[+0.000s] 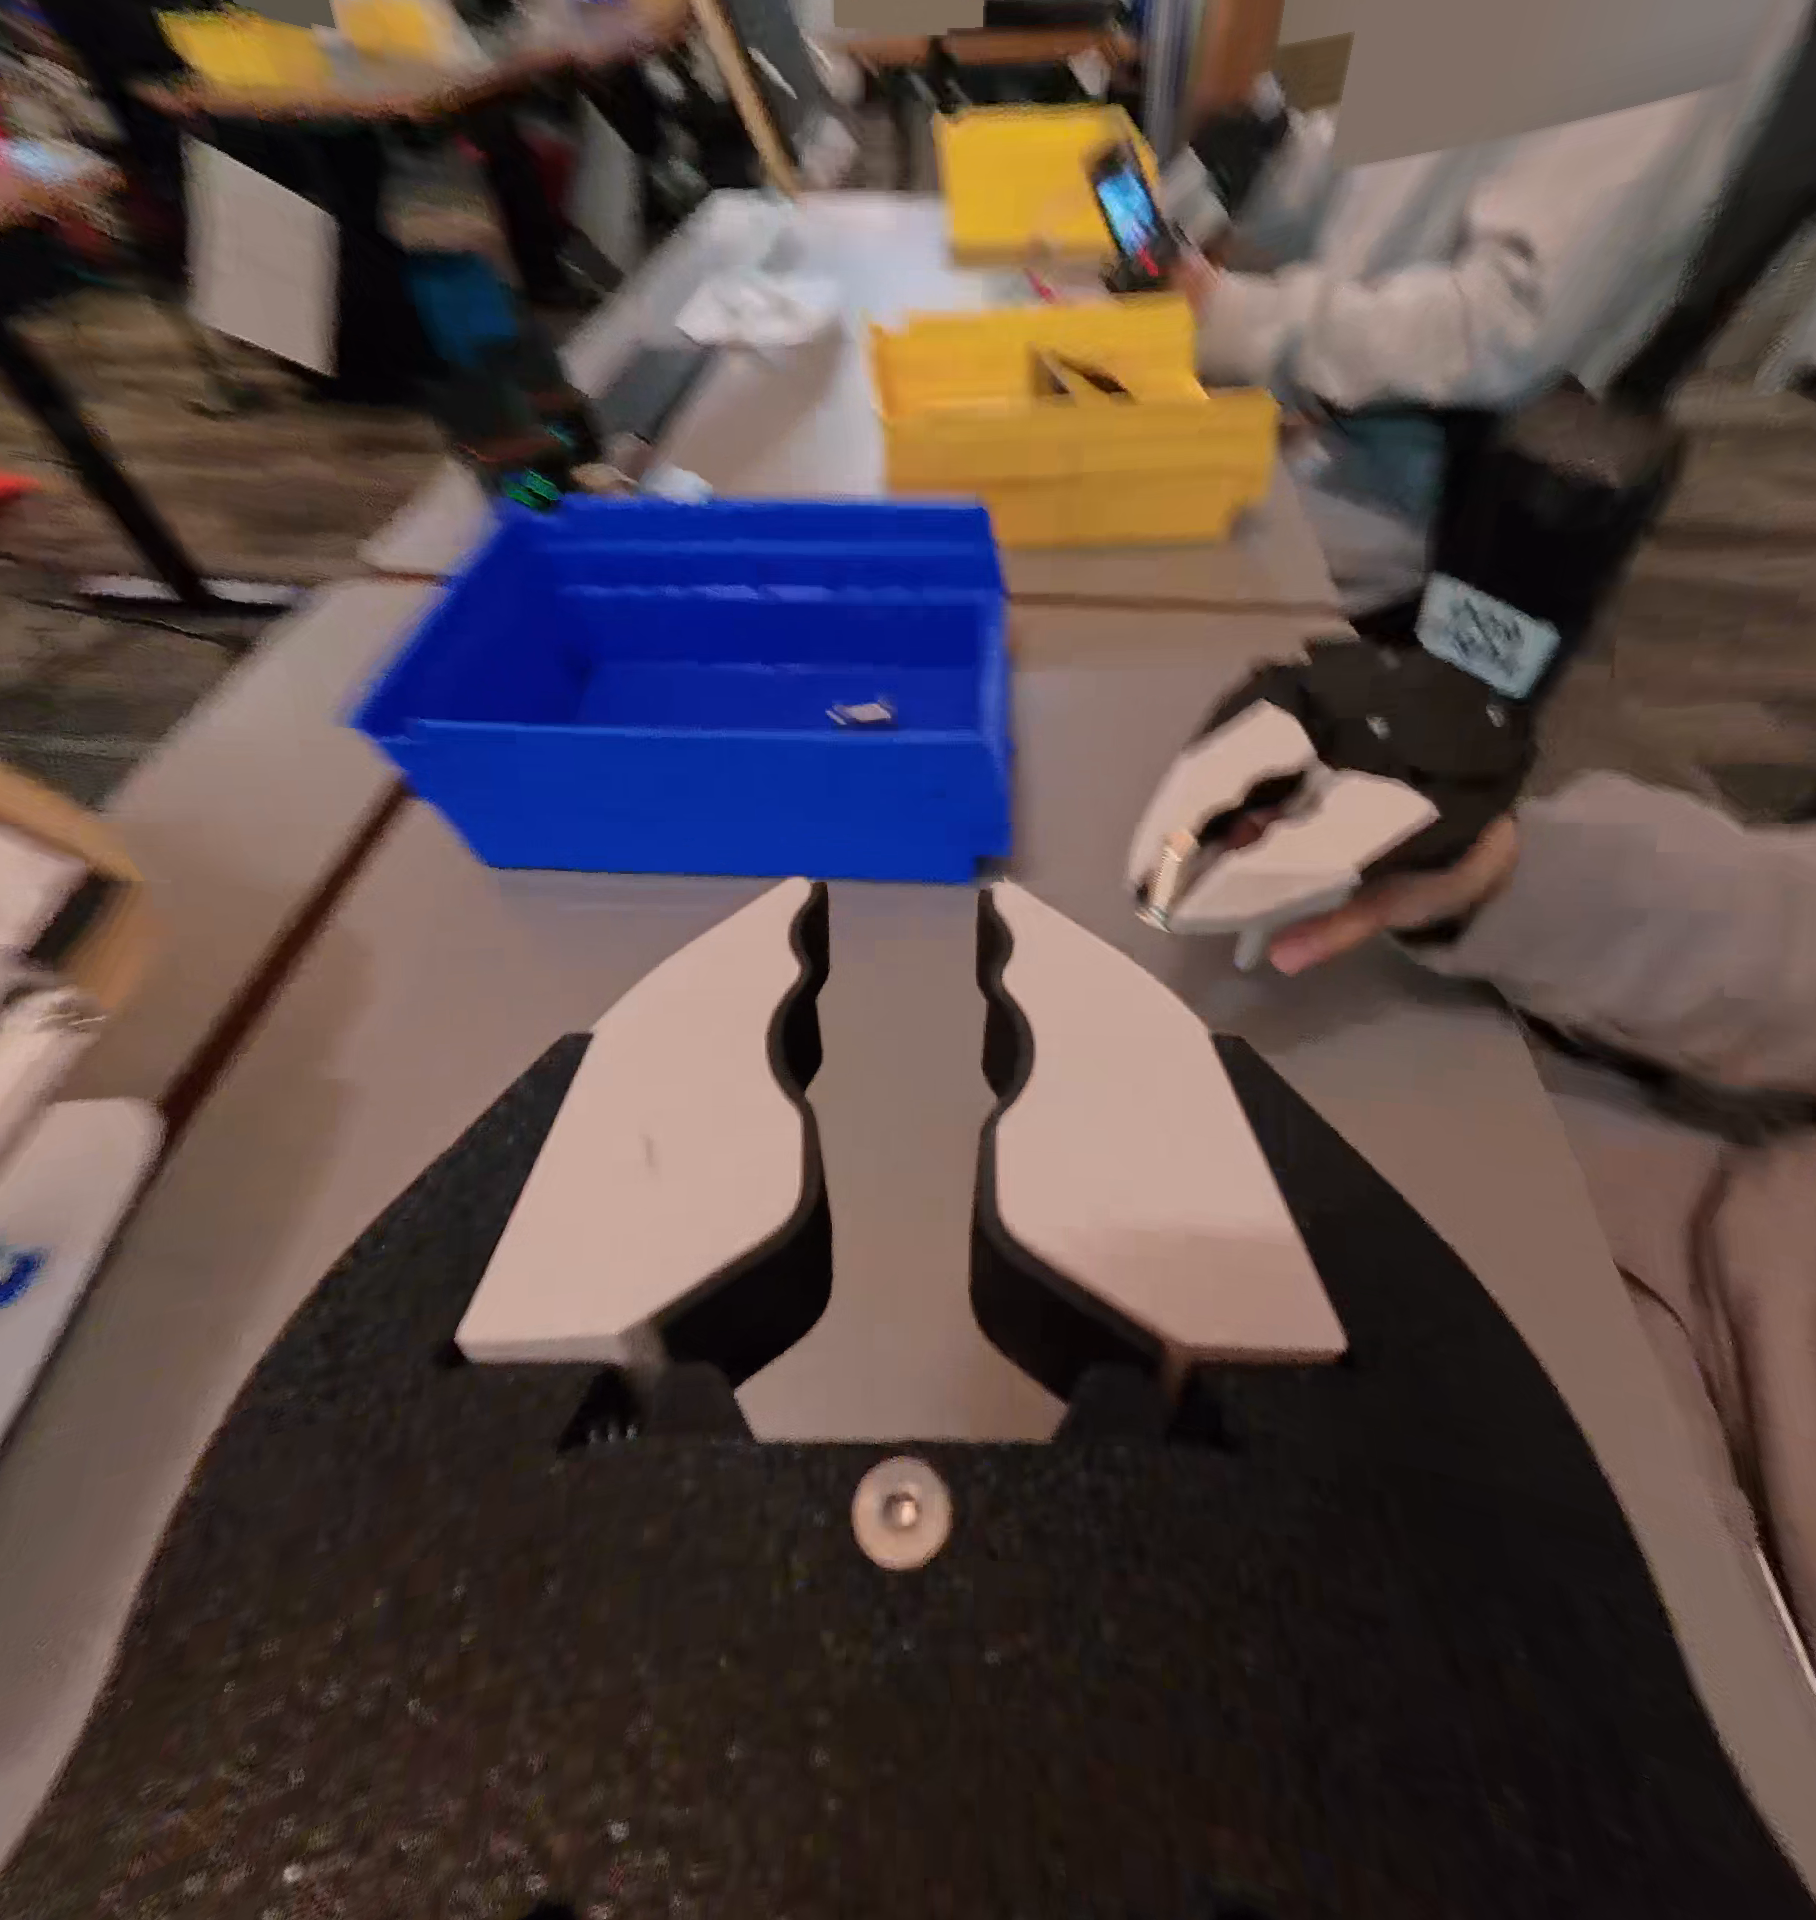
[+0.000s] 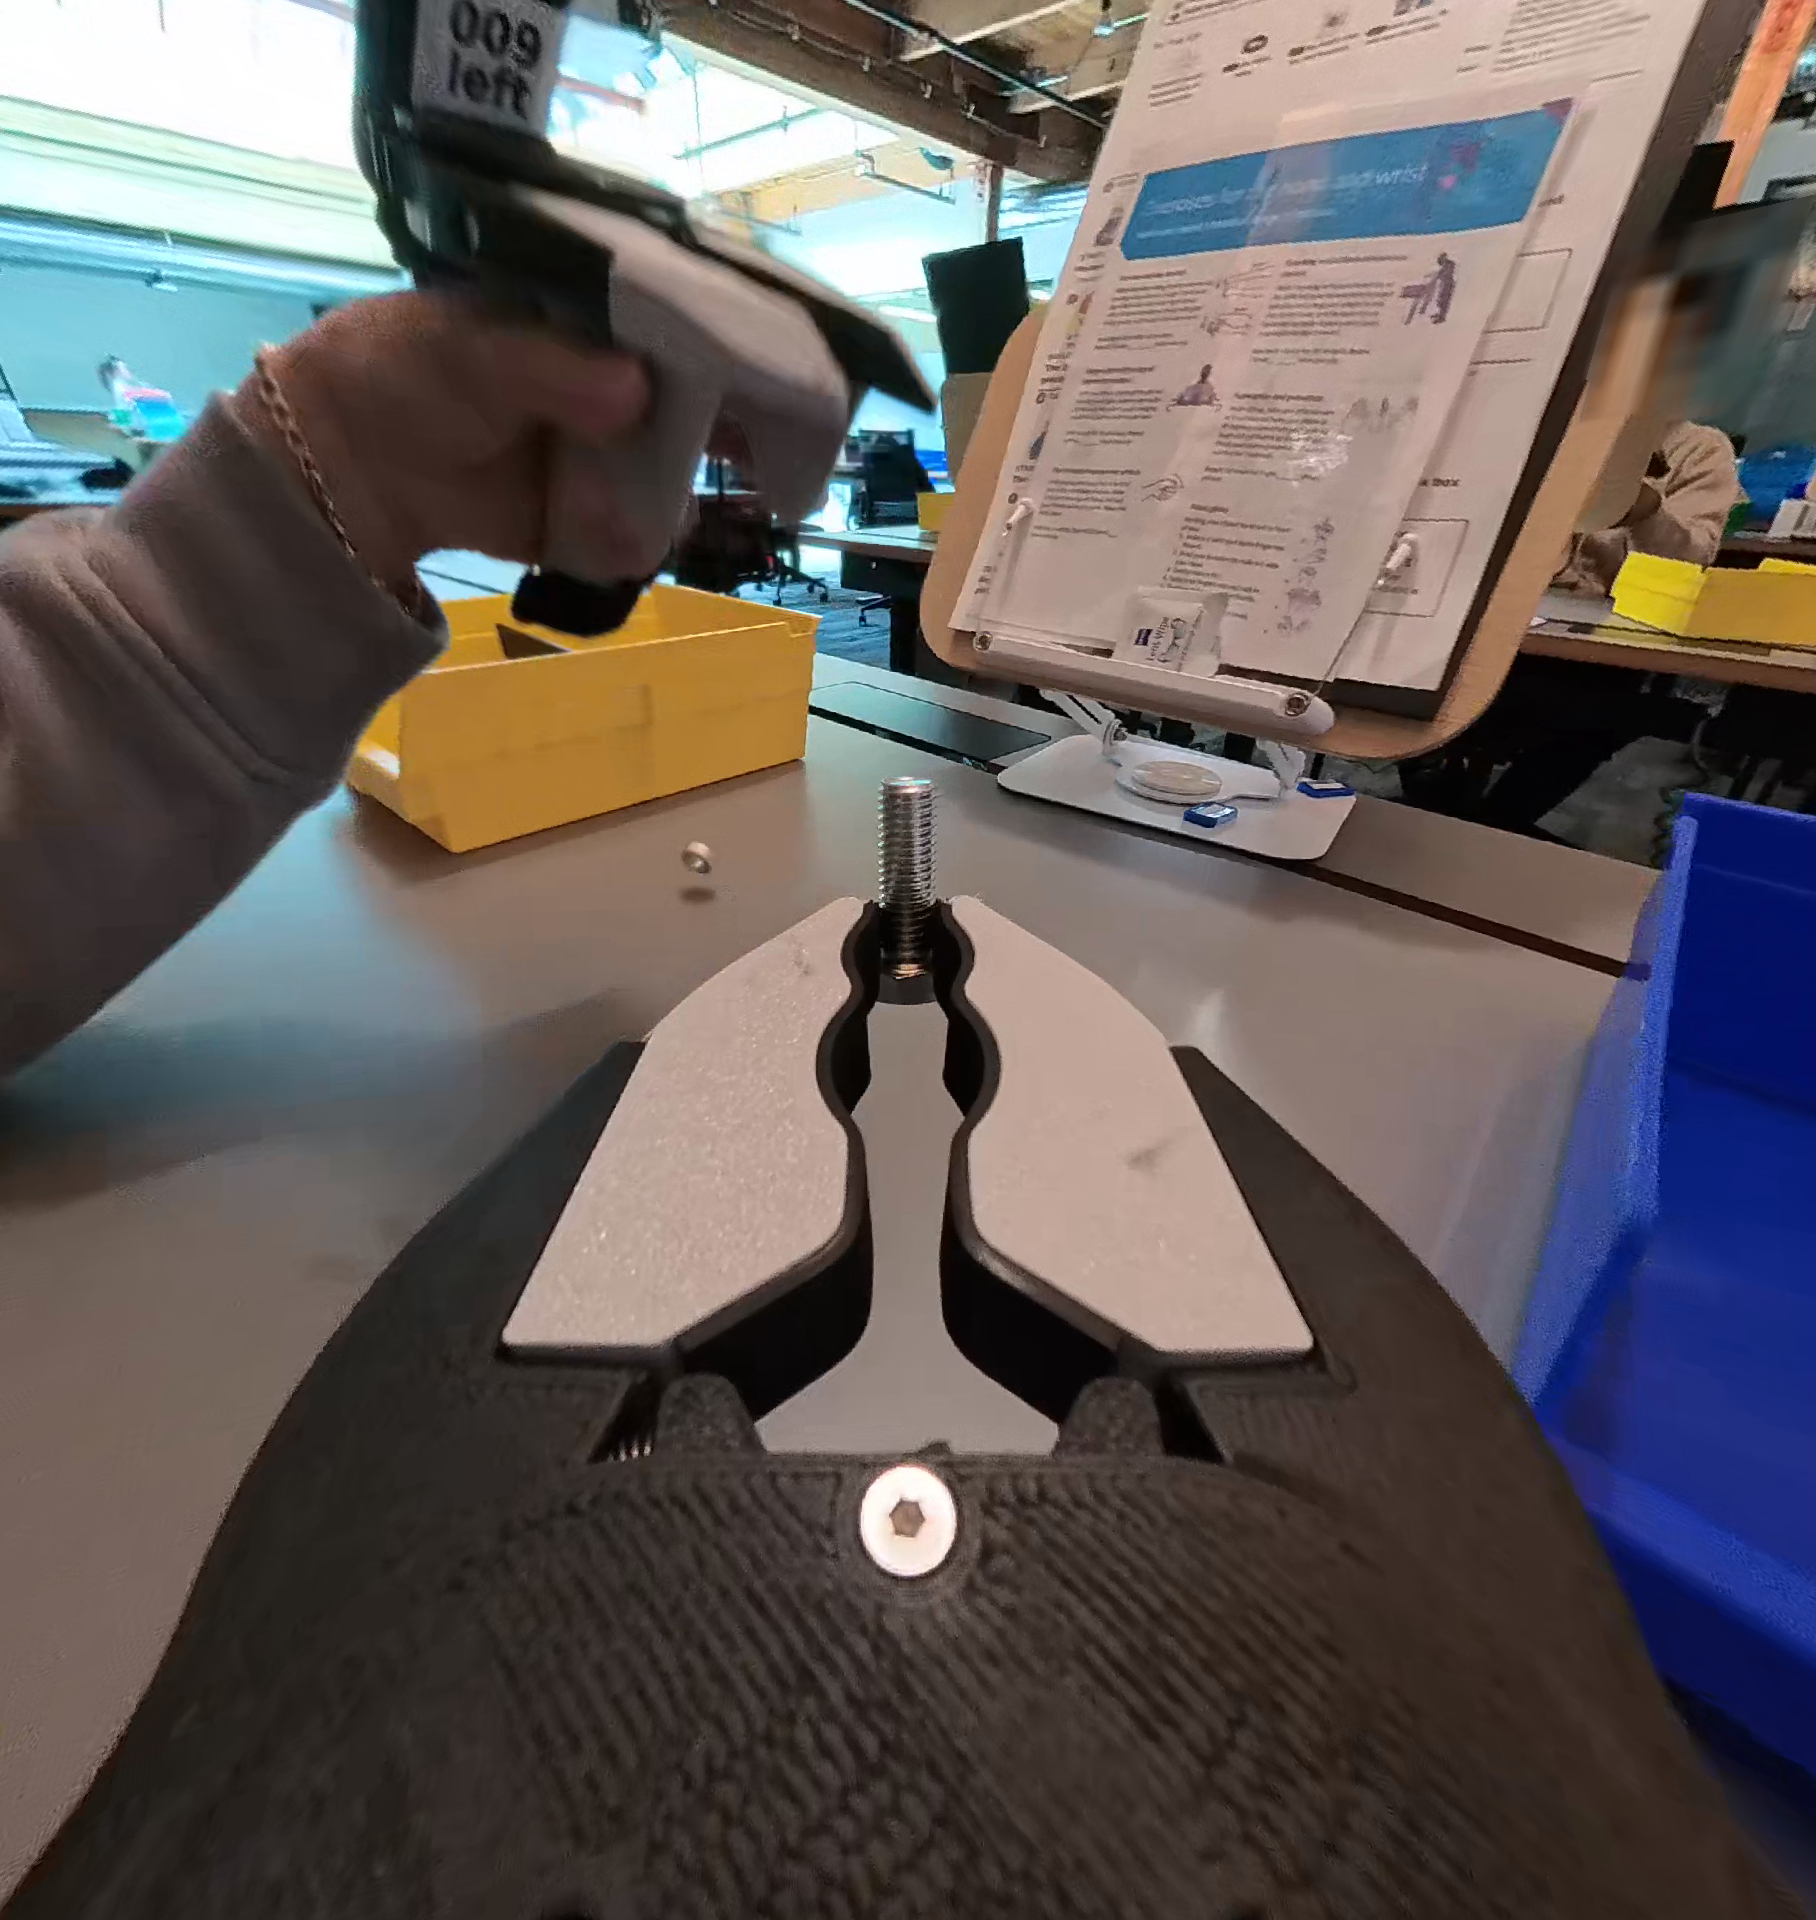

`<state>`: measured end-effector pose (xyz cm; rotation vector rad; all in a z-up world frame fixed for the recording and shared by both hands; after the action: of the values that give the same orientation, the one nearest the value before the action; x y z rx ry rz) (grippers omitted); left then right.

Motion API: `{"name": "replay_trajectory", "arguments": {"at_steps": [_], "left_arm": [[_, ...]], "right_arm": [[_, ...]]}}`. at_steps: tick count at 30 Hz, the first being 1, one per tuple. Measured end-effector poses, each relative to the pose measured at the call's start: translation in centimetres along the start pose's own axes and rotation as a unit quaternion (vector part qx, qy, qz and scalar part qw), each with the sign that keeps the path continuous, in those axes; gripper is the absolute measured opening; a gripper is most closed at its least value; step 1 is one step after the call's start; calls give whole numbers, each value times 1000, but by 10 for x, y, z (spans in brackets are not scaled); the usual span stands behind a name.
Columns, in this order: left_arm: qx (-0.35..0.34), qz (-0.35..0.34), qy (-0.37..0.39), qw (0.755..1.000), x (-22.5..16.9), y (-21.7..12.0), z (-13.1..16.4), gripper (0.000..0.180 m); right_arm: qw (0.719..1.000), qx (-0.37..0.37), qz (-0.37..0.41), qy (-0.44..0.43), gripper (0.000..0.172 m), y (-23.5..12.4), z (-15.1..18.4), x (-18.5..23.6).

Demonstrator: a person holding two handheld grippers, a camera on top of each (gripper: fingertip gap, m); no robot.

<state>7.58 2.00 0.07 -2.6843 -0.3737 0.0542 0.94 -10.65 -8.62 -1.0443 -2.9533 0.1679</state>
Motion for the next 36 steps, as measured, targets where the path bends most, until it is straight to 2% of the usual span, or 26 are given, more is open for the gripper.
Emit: {"name": "replay_trajectory", "arguments": {"at_steps": [2, 4, 6, 8, 10, 11, 14, 17, 20, 21, 23, 26, 29, 31, 34, 36], "left_arm": [[-64, -73, -22, 995, 15, -38, -15, 27], [-153, -125, -39, 979, 21, -83, -32, 31], [-270, -142, -60, 950, 16, -132, -50, 38], [-383, -134, -77, 911, 6, -180, -61, 40], [-437, -143, -76, 885, -1, -212, -61, 39], [-432, -160, -71, 885, 0, -218, -59, 38], [-345, -223, -65, 909, 13, -206, -45, 39], [-176, -263, -103, 943, 34, -170, -11, 41], [13, -321, -149, 935, 53, -142, 48, 46], [71, -343, -160, 923, 58, -136, 72, 48], [165, -401, -194, 880, 67, -133, 119, 50], [240, -450, -277, 815, 61, -131, 179, 51], [237, -467, -335, 783, 44, -123, 216, 49], [233, -499, -344, 760, 35, -120, 230, 47], [211, -535, -342, 743, 27, -113, 245, 44], [220, -556, -367, 713, 25, -118, 265, 45]], "right_arm": [[1000, -1, -4, -12, 9, 0, -1, 3], [1000, -3, -5, -12, 9, -1, -3, 4], [1000, -16, -9, -2, 9, -4, -7, 3], [999, -38, -17, 17, 9, -9, -13, 1], [998, -57, -20, 36, 9, -14, -18, -2], [997, -62, -20, 42, 9, -15, -19, -4], [997, -60, -14, 40, 9, -16, -18, -6], [998, -46, -12, 29, 9, -11, -14, -3], [999, -33, -12, 13, 9, -7, -13, 2], [999, -30, -15, 10, 9, -6, -14, 3], [999, -27, -24, 4, 9, -3, -15, 6], [999, -28, -36, -6, 9, 3, -18, 9], [998, -31, -55, -13, 9, 8, -22, 10], [997, -40, -67, -8, 9, 12, -24, 10], [994, -59, -93, 14, 9, 17, -28, 11], [991, -69, -109, 27, 9, 21, -29, 12]]}}
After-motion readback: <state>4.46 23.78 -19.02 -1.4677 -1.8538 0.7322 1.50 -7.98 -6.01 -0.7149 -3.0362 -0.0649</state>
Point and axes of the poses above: each gripper's, where its closed fingertips meet, y out along the fingers, z out of its underside, x = y × z across the jaws, the point moved 3 cm from there along -y, back along the fingers, and after that the axes turned 7 degrees about x, right-handed, at the moved point
